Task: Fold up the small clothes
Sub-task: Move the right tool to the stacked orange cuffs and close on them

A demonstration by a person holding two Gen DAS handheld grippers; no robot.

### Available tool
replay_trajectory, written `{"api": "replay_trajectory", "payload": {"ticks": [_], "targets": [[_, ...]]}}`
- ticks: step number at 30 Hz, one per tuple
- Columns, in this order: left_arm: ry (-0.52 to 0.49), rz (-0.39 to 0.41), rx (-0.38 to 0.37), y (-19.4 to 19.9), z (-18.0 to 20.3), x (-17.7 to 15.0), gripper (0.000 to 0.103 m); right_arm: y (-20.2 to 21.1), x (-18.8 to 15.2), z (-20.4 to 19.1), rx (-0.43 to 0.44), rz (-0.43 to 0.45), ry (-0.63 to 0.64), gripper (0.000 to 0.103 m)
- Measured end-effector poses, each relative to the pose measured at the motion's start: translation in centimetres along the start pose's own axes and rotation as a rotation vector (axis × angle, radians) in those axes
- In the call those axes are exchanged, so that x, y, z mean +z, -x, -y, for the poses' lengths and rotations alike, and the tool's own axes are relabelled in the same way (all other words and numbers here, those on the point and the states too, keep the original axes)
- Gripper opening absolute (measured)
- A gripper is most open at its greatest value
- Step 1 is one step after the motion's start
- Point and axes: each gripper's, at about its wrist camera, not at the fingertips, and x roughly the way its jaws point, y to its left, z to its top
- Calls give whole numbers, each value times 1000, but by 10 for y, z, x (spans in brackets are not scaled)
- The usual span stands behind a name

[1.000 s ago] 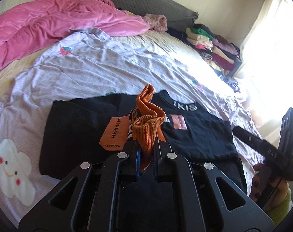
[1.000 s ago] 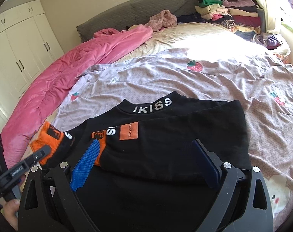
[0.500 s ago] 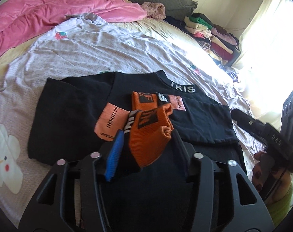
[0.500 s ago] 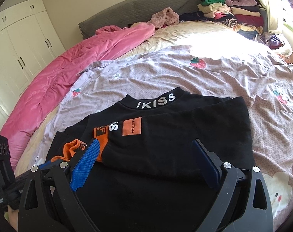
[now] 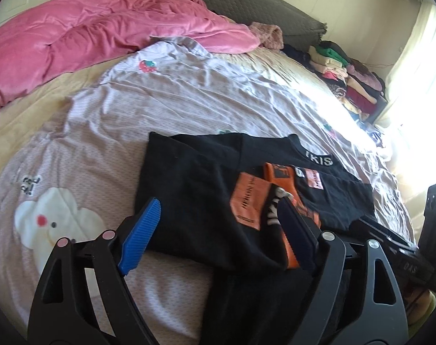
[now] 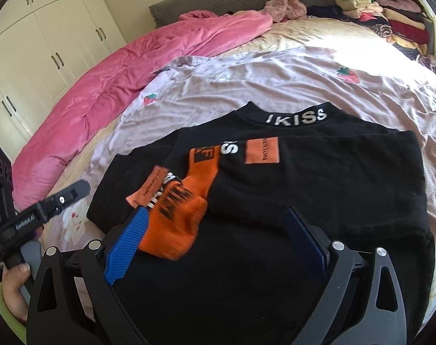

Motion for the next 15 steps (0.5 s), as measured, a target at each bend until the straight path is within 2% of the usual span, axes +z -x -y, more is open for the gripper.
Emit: {"api": "replay_trajectory", "payload": {"ticks": [3,5,8,15], "targets": [[7,6,32,2,-9,1,85,-8,-4,-6,15,-29,1,95],[17,9,65,3,-13,2,93,-15,-8,-7,41,-59,-15,95],[44,5,72,4,-22,2,94,-26,-15,-13,60,-98,-16,95],[24,-10,163,3,-33,1,94,-48,-21,-30,68,-131,13,94]]}}
